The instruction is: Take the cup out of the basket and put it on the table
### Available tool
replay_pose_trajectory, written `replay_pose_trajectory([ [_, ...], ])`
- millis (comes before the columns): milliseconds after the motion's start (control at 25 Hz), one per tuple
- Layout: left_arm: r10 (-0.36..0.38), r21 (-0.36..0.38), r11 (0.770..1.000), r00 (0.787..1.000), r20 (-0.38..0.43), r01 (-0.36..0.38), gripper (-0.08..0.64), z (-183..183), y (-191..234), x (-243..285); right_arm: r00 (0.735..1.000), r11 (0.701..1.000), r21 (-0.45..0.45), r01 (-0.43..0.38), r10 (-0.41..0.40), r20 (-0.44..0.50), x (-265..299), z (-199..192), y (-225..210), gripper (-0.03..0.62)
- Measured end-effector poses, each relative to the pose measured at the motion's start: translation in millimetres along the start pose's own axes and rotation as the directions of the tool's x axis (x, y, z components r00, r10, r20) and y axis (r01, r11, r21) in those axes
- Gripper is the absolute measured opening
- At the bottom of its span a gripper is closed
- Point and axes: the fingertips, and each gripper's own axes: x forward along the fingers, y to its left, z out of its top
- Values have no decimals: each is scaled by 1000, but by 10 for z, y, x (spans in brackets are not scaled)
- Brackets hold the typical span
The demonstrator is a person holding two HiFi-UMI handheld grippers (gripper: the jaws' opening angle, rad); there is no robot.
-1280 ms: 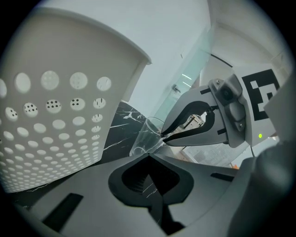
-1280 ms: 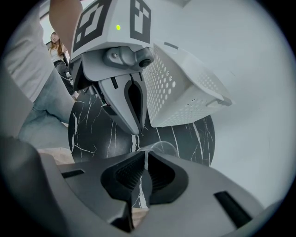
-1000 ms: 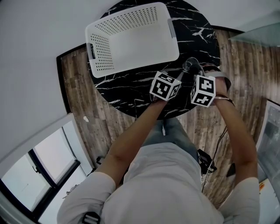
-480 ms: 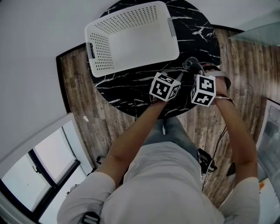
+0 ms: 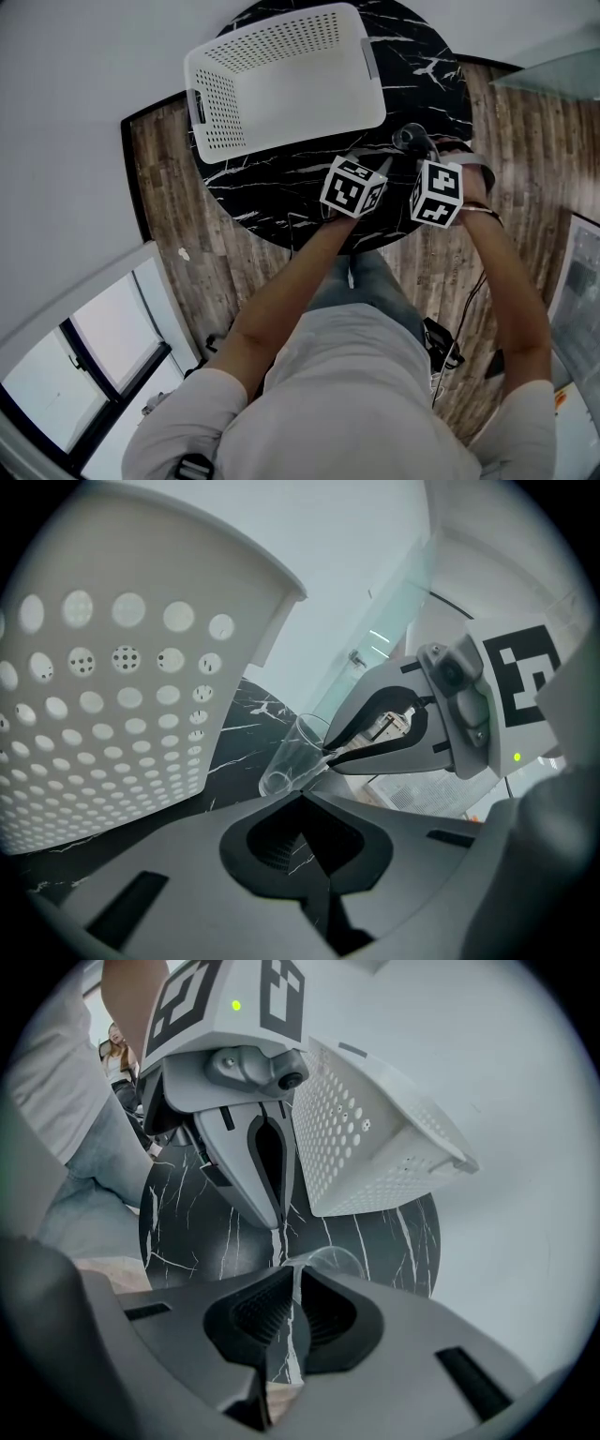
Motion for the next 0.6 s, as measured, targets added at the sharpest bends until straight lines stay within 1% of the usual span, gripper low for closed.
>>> replay_pose_trajectory([
  [600, 12, 3, 1000, 1000, 14, -12, -2, 30, 9, -94, 1000, 1000, 1, -1, 1, -3, -40, 16, 12, 26],
])
